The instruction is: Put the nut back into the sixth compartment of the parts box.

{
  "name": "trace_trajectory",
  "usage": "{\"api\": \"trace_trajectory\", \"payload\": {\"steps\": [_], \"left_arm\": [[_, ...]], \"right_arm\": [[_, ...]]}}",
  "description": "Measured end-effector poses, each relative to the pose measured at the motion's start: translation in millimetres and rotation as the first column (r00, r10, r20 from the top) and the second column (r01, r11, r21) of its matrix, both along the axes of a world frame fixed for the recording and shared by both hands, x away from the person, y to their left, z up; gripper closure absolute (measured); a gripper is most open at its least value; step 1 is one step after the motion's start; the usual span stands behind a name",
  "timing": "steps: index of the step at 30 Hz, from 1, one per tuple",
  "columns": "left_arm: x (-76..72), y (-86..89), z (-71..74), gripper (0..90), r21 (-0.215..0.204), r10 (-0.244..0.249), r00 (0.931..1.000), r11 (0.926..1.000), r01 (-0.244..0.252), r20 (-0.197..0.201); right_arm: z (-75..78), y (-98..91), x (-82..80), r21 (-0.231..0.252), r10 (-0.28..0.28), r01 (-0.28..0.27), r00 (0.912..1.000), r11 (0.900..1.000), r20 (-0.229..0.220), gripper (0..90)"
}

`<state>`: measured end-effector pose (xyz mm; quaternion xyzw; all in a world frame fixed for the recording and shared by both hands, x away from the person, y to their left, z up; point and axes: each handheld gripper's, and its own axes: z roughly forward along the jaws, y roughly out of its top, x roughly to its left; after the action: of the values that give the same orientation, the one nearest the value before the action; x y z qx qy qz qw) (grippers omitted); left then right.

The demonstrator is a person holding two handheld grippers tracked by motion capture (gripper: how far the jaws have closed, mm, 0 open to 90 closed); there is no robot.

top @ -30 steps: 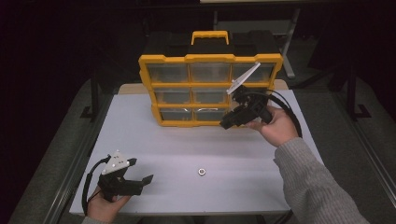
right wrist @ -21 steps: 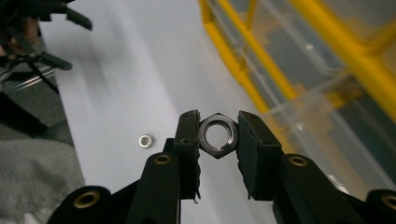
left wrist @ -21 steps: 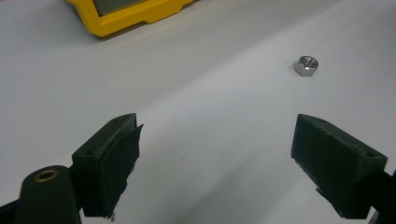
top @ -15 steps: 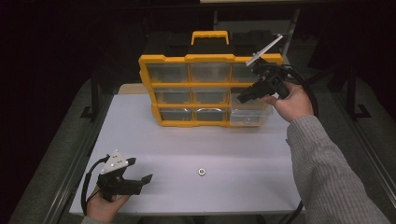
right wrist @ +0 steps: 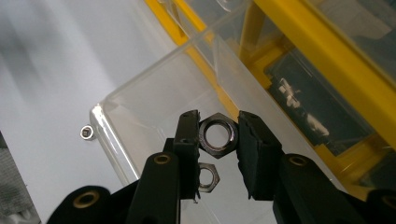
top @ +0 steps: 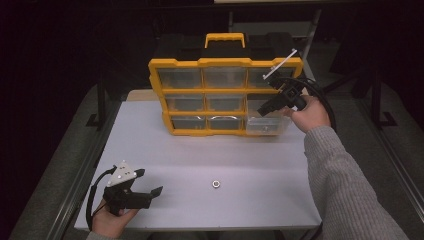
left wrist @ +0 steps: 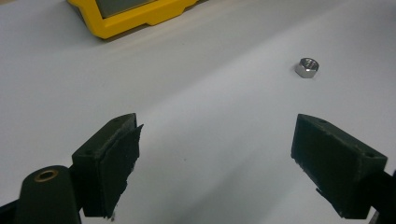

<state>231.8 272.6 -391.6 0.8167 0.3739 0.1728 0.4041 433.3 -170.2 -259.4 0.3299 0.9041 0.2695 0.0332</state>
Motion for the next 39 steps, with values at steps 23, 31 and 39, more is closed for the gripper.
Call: {"api": "trace_trajectory", "payload": {"steps": [23,31,39], "left_arm": [[0.8,0.9,0.3,14.7,0.001,0.003,1.0,1.0,-0.003,0.005],[0.4,0.2,0.4,14.7,0.003,0.004,0.9999,1.0,-0.004,0.01],[0.8,0.3,-0.2,14.7,0.006,0.003,0.9999,1.0,-0.003,0.011]], "right_arm": [[35.9,-2.6,-31.0,0.062,0.045,-0.05,0.9956,0.9968,0.082,62.2],[39.3,4.7,-62.4,0.087,0.113,-0.122,0.9884,0.9887,0.101,59.5],[17.8,15.8,-86.3,0.111,0.167,-0.177,0.9812,0.9779,0.097,54.8]]}}
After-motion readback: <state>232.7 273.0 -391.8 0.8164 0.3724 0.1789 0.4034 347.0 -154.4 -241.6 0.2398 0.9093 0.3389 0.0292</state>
